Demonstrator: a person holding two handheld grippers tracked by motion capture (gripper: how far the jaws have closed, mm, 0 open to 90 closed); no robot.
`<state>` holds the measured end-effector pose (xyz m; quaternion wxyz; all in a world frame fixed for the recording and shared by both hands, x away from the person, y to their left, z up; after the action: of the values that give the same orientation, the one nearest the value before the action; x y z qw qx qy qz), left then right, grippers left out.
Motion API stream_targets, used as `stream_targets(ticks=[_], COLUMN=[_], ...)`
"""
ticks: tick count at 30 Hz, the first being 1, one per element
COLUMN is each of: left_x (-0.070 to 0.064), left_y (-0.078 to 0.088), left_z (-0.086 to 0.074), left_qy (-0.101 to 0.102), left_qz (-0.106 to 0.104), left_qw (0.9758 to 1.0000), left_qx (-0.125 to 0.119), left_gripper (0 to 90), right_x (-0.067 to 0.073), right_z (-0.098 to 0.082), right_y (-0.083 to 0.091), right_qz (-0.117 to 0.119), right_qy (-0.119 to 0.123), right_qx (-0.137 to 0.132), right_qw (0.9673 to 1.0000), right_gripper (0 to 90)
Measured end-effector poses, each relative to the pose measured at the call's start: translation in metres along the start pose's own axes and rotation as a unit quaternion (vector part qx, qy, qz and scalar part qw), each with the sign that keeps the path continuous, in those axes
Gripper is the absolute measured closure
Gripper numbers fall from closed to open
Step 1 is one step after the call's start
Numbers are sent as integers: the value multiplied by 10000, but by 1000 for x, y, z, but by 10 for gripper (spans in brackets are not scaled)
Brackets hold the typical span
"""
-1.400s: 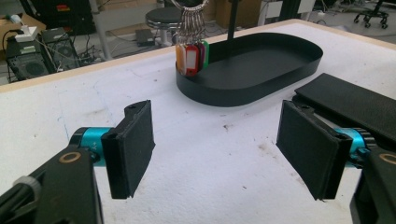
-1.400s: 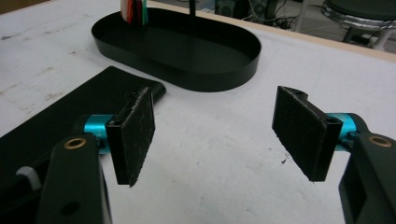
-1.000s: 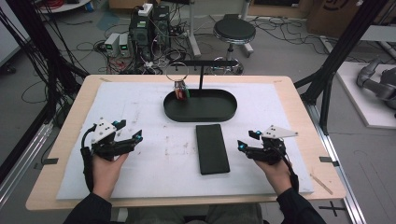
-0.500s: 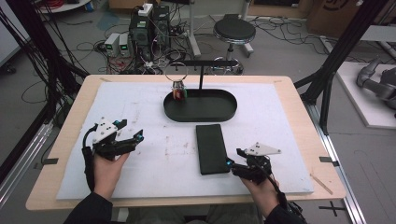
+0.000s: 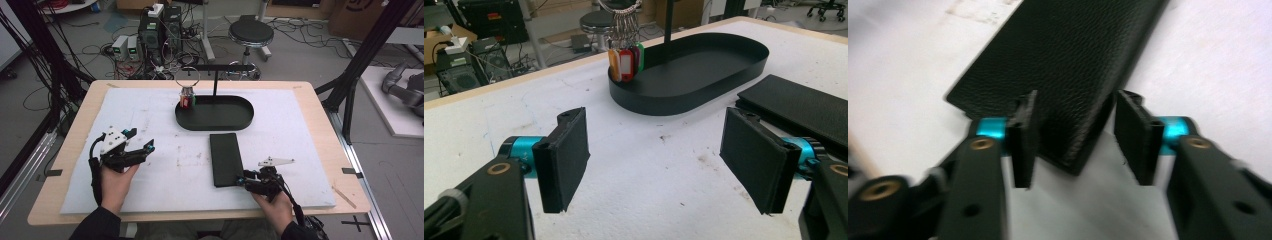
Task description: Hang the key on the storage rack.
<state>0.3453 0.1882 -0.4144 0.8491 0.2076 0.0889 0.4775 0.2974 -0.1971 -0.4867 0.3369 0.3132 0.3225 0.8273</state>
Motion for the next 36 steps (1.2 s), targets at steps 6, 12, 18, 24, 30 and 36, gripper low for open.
stream_targets(ticks=[6, 12, 18, 24, 30, 36], left_x=[-6, -9, -9, -11, -17, -20], left_y=[-3, -3, -1, -3, -7, -9], left_z=[2, 2, 3, 5, 7, 8], left_qy=[-55, -61, -16, 27, -43, -77], left_qz=[-47, -77, -116, -181, -239, -269], left_qw=[10000, 9999, 9999, 9998, 9996, 9995], left_qx=[-4, -26, -82, -122, -129, -120], left_gripper=[273, 273, 273, 273, 273, 273], right_x=[-1, -3, -1, -4, 8, 19], right_z=[3, 15, 34, 48, 53, 49], right_y=[4, 15, 35, 48, 53, 51], right_qz=[109, 123, -140, -309, -613, -637], right_qy=[-16, 411, 1150, 1615, 2223, 2593], right_qx=[66, 26, -299, -541, -698, -736], right_qw=[9999, 9991, 9928, 9849, 9706, 9609], right_gripper=[724, 805, 831, 837, 837, 826])
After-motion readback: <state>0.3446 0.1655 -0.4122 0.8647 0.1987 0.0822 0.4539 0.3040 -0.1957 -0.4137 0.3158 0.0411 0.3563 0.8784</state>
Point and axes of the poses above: each handheld gripper's, and its own axes: y roughly backward along the jaws, z roughly out of its top, x roughly to its left, the point moved 5 cm from there along -y, roughly forward along the jaws, and after that the axes turned 9 degrees about x, right-handed, at the moved point
